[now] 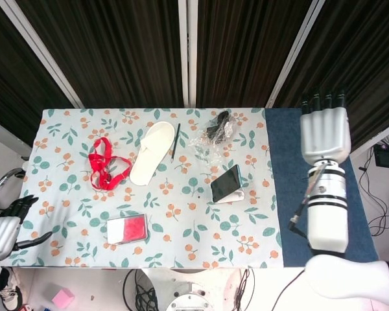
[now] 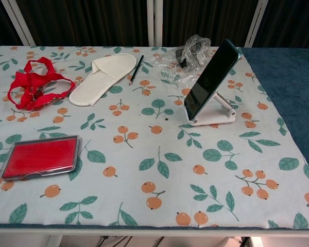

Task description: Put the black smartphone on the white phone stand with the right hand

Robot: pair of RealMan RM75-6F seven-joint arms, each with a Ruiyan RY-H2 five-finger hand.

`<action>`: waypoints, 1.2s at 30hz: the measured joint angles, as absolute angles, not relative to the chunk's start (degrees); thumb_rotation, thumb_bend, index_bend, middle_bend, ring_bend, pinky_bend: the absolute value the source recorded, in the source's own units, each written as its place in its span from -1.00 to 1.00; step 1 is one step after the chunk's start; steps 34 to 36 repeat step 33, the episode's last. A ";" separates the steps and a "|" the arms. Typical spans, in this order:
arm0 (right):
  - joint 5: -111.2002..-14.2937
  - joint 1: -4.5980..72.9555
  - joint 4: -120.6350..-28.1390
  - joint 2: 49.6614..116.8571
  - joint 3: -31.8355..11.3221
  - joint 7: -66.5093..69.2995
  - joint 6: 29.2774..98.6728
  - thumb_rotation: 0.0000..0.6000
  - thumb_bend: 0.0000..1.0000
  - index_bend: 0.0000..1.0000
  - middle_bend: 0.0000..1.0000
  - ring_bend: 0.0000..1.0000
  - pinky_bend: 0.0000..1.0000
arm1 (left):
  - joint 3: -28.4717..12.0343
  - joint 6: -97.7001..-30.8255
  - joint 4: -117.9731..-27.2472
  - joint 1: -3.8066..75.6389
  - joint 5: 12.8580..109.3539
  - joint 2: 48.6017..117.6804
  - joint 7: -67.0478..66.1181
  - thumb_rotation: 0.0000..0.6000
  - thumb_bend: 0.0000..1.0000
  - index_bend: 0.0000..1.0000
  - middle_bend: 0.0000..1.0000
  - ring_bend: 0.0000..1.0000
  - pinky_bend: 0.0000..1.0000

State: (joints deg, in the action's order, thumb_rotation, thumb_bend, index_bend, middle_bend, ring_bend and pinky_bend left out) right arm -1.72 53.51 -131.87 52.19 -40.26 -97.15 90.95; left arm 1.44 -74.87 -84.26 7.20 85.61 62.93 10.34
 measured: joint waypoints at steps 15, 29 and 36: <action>-65.40 19.51 -106.09 48.27 -24.91 -14.54 72.29 1.00 -0.89 -1.00 -1.00 -1.00 -1.00 | -0.59 -76.30 -88.75 8.42 84.51 63.28 1.56 -0.47 -1.00 -0.82 -0.89 -0.86 -0.55; -92.11 3.17 -70.24 65.65 -6.99 17.81 84.43 1.00 -0.88 -1.00 -1.00 -1.00 -1.00 | -2.44 -78.77 -91.67 9.54 85.41 62.27 -4.00 -0.46 -1.00 -0.82 -0.89 -0.86 -0.56; -91.60 4.02 -70.86 65.01 -6.79 17.09 83.40 1.00 -0.88 -1.00 -1.00 -1.00 -1.00 | -2.62 -77.66 -92.86 10.22 84.31 61.84 -5.99 -0.46 -1.00 -0.82 -0.89 -0.86 -0.56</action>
